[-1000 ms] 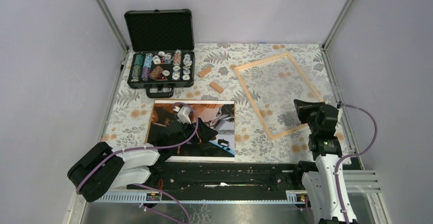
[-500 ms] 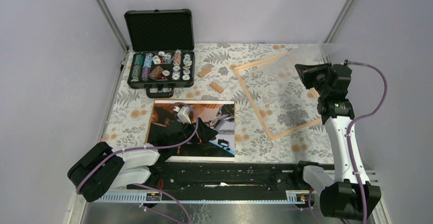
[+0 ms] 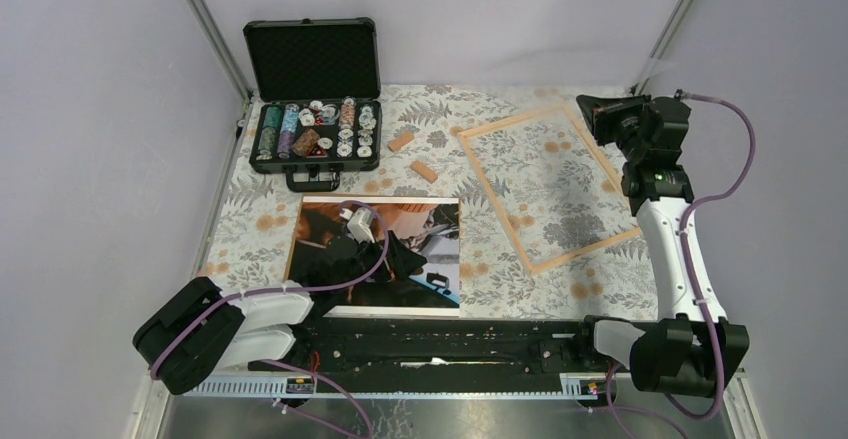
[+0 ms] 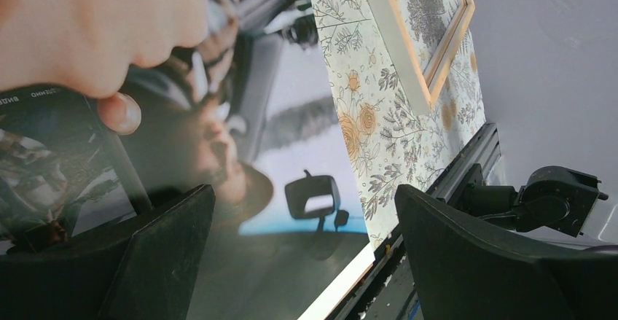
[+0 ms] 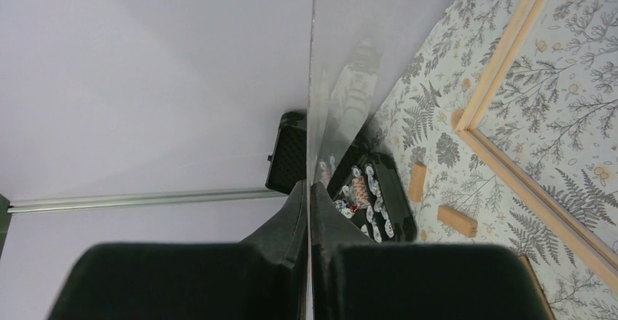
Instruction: Put the photo into the frame
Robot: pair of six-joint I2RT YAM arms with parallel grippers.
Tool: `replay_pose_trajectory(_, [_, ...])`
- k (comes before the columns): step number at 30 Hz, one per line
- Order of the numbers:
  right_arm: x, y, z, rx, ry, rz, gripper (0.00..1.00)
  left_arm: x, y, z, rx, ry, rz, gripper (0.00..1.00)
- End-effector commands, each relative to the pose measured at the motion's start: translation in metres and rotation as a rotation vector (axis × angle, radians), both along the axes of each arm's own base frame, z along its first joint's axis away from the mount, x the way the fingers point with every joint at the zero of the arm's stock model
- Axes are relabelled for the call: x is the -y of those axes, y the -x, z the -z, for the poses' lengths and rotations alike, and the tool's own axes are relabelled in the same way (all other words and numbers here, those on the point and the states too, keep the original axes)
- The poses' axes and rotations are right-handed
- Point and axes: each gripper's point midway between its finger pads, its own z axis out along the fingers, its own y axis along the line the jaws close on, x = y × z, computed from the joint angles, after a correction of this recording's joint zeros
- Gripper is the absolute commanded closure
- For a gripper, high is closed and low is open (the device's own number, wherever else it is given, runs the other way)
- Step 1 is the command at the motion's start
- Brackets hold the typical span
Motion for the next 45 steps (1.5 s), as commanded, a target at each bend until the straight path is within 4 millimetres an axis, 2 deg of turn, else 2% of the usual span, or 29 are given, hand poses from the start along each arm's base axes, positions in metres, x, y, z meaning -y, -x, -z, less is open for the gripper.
replay_pose_trajectory(1, [-0.003, -0.003, 0.016, 0.032, -0.032, -0.001, 1.0, 0.007, -0.007, -0.015, 0.039, 0.044, 0.005, 0.01])
replay_pose_trajectory(10, [0.015, 0.034, 0.154, -0.097, 0.022, 0.107, 1.0, 0.007, -0.007, -0.016, 0.043, 0.04, 0.012, 0.01])
replay_pose_trajectory(14, [0.013, 0.056, 0.198, -0.156, 0.04, 0.104, 1.0, 0.008, -0.007, -0.015, 0.041, 0.039, 0.014, 0.01])
replay_pose_trajectory(17, [0.016, 0.073, 0.221, -0.174, 0.035, 0.131, 1.0, 0.008, -0.007, -0.015, 0.041, 0.04, 0.013, 0.01])
replay_pose_trajectory(19, [0.015, 0.08, 0.232, -0.189, 0.033, 0.127, 1.0, 0.008, -0.007, -0.015, 0.039, 0.039, 0.013, 0.01])
replay_pose_trajectory(25, [0.015, 0.088, 0.248, -0.209, 0.036, 0.13, 1.0, 0.009, -0.007, -0.014, 0.036, 0.036, 0.016, 0.01])
replay_pose_trajectory(32, [0.027, 0.099, 0.254, -0.223, 0.071, 0.19, 1.0, 0.008, -0.007, -0.014, 0.033, 0.035, 0.013, 0.01])
replay_pose_trajectory(45, [0.032, 0.111, 0.262, -0.261, 0.065, 0.218, 1.0, 0.009, -0.007, -0.013, 0.03, 0.034, 0.017, 0.01])
